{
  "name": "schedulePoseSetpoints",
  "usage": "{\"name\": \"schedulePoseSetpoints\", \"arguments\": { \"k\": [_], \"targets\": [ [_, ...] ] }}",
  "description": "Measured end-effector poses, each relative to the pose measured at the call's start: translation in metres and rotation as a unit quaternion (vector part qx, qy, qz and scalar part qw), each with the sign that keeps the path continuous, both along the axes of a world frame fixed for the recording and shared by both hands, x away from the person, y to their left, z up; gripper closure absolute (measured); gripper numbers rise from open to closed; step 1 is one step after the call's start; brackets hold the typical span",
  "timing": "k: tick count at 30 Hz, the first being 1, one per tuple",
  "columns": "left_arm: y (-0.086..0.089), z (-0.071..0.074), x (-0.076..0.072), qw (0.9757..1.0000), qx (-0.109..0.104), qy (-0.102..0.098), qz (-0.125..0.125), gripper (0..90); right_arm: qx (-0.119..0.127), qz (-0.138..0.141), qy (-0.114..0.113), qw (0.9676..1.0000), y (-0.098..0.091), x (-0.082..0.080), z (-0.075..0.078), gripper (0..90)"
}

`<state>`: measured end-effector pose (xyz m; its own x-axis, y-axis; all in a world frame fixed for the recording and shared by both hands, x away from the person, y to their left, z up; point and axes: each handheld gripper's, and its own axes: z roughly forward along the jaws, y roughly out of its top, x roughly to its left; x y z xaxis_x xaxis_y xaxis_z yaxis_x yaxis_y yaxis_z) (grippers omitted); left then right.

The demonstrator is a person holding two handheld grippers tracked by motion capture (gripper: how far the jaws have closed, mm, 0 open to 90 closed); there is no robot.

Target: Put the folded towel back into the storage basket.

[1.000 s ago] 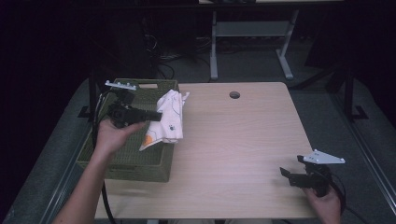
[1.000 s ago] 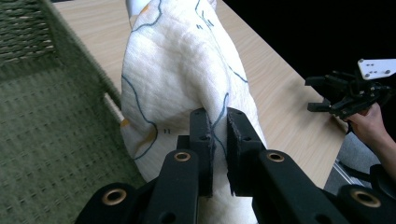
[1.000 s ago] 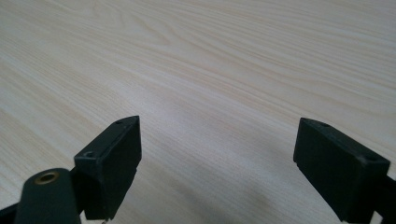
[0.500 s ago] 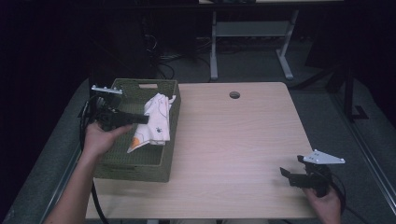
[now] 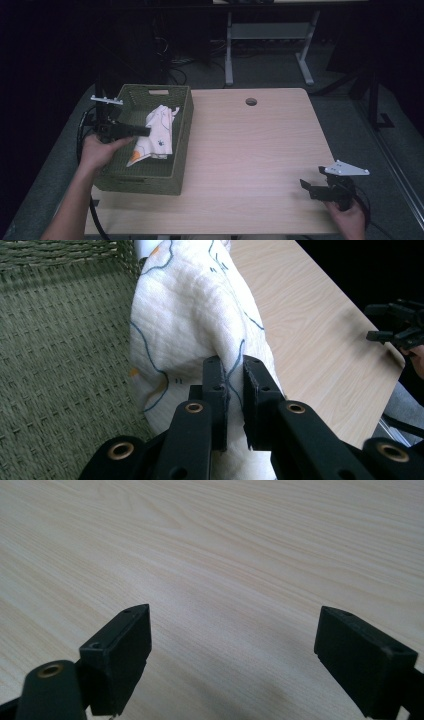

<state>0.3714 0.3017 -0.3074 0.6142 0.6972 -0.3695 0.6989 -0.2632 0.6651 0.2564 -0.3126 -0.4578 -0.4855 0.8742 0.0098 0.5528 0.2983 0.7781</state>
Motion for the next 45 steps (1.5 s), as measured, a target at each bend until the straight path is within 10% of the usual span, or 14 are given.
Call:
{"name": "schedulePoseSetpoints", "arguments": {
  "k": [18,24,45],
  "targets": [
    [0.022,-0.025,0.015,0.999,0.044,0.008,-0.004,81.9,-0.007,-0.003,0.009,0.9999,0.001,0.003,-0.003,14.9],
    [0.022,-0.035,0.024,0.9956,0.091,0.01,0.019,60.2,-0.008,-0.002,0.011,0.9999,0.003,0.003,-0.004,14.8],
    [0.008,-0.025,0.002,0.9987,0.045,-0.021,0.005,52.8,-0.007,0.002,0.01,0.9999,0.005,0.003,-0.003,14.8]
  ]
}}
